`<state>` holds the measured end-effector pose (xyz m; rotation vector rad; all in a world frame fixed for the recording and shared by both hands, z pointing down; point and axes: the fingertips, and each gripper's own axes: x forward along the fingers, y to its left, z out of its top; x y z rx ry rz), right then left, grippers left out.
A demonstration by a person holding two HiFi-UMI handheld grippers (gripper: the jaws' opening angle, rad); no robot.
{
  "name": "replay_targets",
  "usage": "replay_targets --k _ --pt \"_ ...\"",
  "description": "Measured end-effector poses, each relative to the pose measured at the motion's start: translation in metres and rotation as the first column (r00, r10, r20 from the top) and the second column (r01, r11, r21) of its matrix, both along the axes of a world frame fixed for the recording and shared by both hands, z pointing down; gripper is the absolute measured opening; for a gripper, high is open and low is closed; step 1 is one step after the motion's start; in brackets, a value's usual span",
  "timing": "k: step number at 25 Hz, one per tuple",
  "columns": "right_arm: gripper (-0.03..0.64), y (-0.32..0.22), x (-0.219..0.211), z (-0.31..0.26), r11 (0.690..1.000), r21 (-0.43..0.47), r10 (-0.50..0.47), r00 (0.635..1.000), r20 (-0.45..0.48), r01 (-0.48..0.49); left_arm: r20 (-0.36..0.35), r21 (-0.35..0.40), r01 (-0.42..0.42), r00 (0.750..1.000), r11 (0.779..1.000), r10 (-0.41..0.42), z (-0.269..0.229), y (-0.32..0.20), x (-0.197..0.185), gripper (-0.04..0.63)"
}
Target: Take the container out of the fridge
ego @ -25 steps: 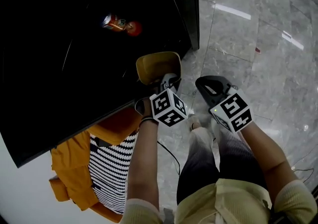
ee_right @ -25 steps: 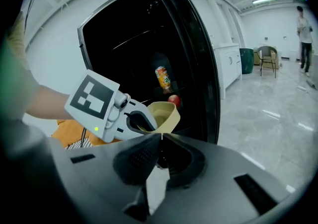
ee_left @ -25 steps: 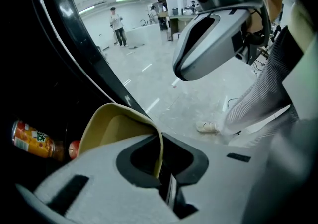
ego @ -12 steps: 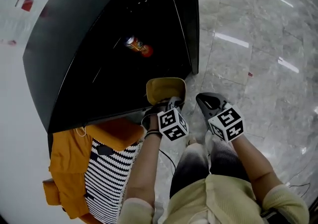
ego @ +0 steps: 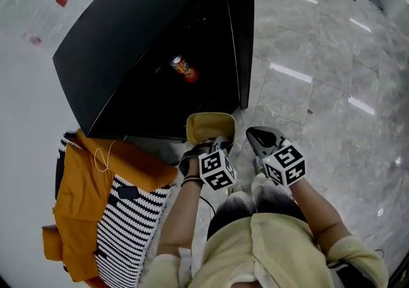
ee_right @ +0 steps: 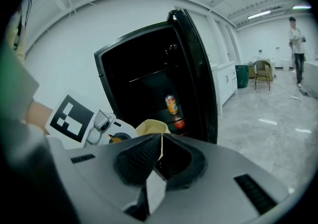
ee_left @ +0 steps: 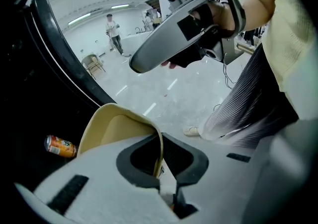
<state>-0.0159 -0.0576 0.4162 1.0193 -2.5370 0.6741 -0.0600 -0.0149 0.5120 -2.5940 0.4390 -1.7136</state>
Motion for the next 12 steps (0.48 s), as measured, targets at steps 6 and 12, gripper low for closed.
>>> replay_targets --k 6,12 --pt "0.031 0.008 0.0 -0.029 1.0 0.015 0.002 1.0 0.028 -0.003 0.01 0.021 -0.035 0.999 0.999 0.035 -0.03 0.018 0.003 0.032" --pt "0.031 0.018 -0.001 -0.053 0.998 0.052 -0.031 0.999 0.01 0.03 -0.004 0.076 -0.052 0.999 0.996 0.052 -0.064 0.035 0.01 0.032"
